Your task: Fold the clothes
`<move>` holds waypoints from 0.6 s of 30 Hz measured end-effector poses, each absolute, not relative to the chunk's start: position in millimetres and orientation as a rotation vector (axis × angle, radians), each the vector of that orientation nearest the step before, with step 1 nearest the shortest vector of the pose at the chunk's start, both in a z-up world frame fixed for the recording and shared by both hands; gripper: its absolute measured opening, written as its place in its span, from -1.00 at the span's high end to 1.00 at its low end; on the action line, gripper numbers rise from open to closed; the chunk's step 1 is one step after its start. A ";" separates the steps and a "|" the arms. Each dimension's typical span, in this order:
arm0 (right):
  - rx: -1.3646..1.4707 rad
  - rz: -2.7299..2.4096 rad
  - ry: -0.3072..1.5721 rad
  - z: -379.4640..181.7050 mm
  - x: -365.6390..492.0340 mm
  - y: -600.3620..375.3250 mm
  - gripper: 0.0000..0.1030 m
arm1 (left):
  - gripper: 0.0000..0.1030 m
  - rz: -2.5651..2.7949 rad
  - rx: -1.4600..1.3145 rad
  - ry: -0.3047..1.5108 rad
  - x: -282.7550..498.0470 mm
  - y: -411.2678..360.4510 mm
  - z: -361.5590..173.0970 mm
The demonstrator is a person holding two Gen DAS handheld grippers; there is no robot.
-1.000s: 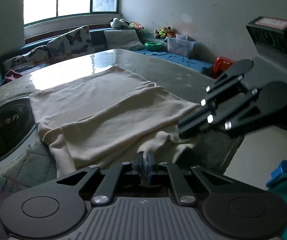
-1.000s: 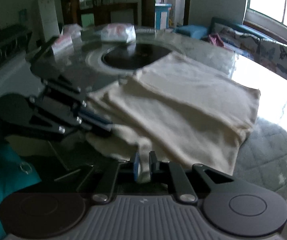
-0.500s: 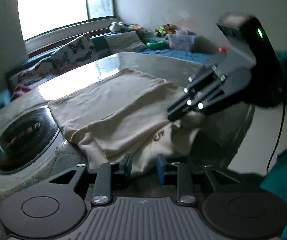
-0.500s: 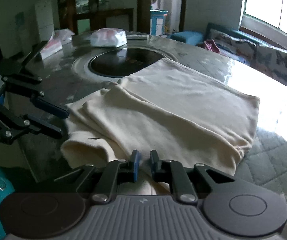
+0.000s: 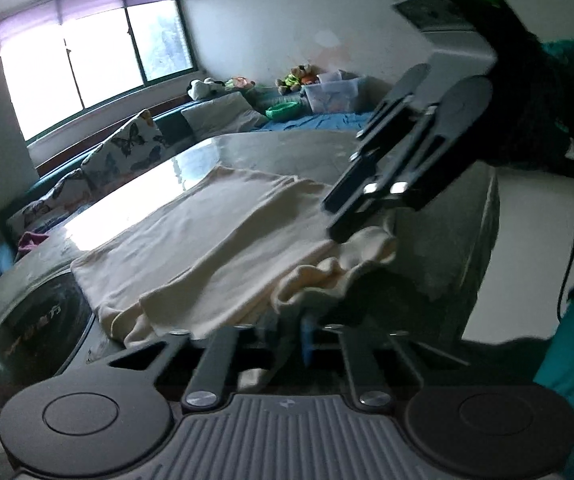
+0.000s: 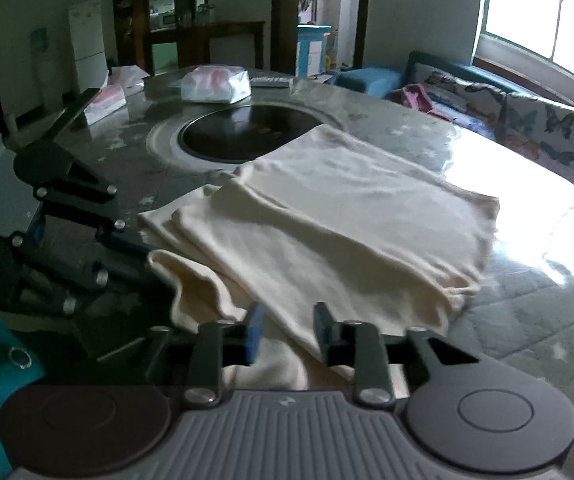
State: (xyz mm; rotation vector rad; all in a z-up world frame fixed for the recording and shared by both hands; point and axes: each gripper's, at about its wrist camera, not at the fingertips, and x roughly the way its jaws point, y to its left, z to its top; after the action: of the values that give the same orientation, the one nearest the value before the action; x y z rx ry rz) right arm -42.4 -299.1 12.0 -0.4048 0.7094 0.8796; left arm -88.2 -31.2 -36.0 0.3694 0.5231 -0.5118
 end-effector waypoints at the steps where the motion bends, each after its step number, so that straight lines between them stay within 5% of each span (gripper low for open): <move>1: -0.416 0.875 0.708 13.9 -44.2 -303.4 0.33 | 0.83 -0.508 0.356 0.520 -85.9 -29.4 -34.0; 8: -0.504 0.861 0.692 19.6 -58.5 -326.4 -0.06 | 0.85 -0.483 0.258 0.503 -67.8 -16.8 -18.7; 18: -0.583 0.889 0.599 -6.4 -59.6 -307.2 0.02 | 0.85 -0.464 0.188 0.517 -50.2 -8.0 -10.3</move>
State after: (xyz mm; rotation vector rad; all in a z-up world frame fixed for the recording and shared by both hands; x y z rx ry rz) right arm -59.6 -307.2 -6.4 -0.5827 0.5992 0.8895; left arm -50.2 -8.0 -10.3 0.1884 0.5170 -0.4641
